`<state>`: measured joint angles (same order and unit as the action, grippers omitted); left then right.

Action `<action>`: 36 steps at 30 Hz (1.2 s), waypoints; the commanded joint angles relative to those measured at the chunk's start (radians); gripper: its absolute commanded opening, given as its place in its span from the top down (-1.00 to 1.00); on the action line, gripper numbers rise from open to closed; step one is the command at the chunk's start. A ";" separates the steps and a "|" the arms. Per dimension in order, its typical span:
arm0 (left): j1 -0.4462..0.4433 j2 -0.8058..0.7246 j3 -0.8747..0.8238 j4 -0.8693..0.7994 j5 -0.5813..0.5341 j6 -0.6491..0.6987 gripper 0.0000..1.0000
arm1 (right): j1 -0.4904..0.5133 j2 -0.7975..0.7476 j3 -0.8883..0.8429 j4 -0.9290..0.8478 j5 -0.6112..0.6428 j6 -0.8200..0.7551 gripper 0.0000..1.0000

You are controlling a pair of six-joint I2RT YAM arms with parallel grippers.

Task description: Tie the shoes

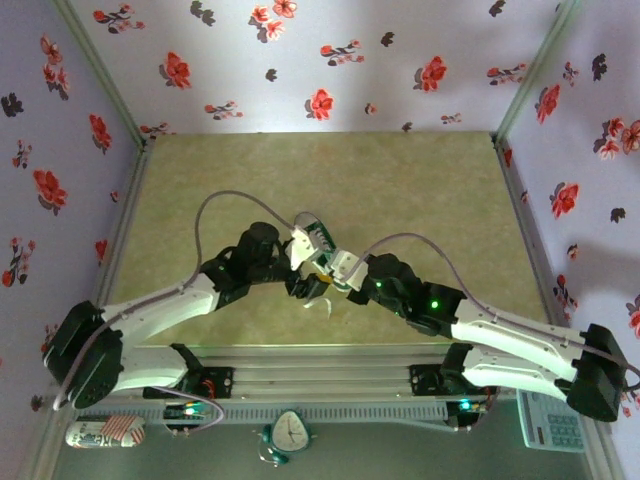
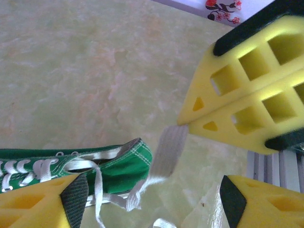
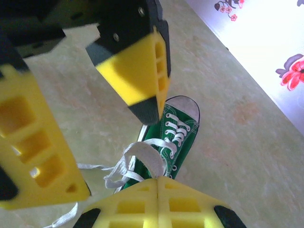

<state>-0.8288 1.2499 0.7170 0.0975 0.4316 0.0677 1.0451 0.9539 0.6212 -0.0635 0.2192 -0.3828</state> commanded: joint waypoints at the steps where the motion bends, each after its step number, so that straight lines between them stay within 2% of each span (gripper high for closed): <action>1: -0.012 0.049 0.058 0.028 0.056 0.050 -0.43 | -0.005 -0.035 -0.012 0.031 -0.017 -0.016 1.00; 3: -0.012 0.072 0.074 0.027 0.062 0.055 -0.28 | -0.005 -0.043 -0.014 0.023 -0.013 -0.015 1.00; 5: -0.013 0.085 0.083 0.027 0.064 0.058 -0.03 | -0.005 -0.047 -0.014 0.021 -0.005 -0.015 1.00; 6: -0.013 0.088 0.084 0.027 0.066 0.059 0.18 | -0.005 -0.046 -0.015 0.017 -0.002 -0.015 1.00; 9: -0.012 0.088 0.088 0.024 0.063 0.055 0.97 | -0.005 -0.050 -0.018 0.019 0.009 -0.013 1.00; 12: -0.011 0.081 0.075 0.042 0.051 0.031 1.00 | -0.005 -0.059 -0.017 0.033 0.022 0.019 1.00; 14: -0.010 0.070 0.047 0.095 0.009 -0.015 1.00 | -0.005 -0.075 -0.018 0.051 0.056 0.074 0.69; 15: -0.010 0.063 0.030 0.126 -0.017 -0.044 1.00 | -0.005 -0.089 -0.020 0.061 0.092 0.114 0.39; 16: -0.010 0.057 0.017 0.150 -0.040 -0.068 1.00 | -0.005 -0.104 -0.021 0.070 0.143 0.157 0.23; 20: -0.011 0.033 -0.046 0.292 -0.121 -0.205 1.00 | -0.005 -0.186 -0.030 0.064 0.338 0.413 0.00; 23: -0.010 0.026 -0.083 0.390 -0.164 -0.286 1.00 | -0.005 -0.223 -0.050 0.044 0.358 0.641 0.00; 25: -0.009 0.026 -0.093 0.423 -0.200 -0.324 1.00 | -0.006 -0.233 -0.057 0.022 0.360 0.827 0.08; 28: -0.011 0.028 -0.094 0.436 -0.236 -0.345 1.00 | -0.006 -0.231 -0.079 0.040 0.301 1.019 0.24; 33: -0.010 0.038 -0.087 0.436 -0.246 -0.358 1.00 | -0.006 -0.153 -0.103 0.140 0.168 1.135 0.52; 36: -0.010 0.044 -0.087 0.442 -0.225 -0.360 1.00 | -0.007 -0.082 -0.089 0.181 0.186 1.148 0.67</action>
<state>-0.8333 1.3003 0.6323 0.4896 0.2157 -0.2653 1.0451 0.8337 0.5259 0.0380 0.4225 0.6628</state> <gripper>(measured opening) 0.065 0.176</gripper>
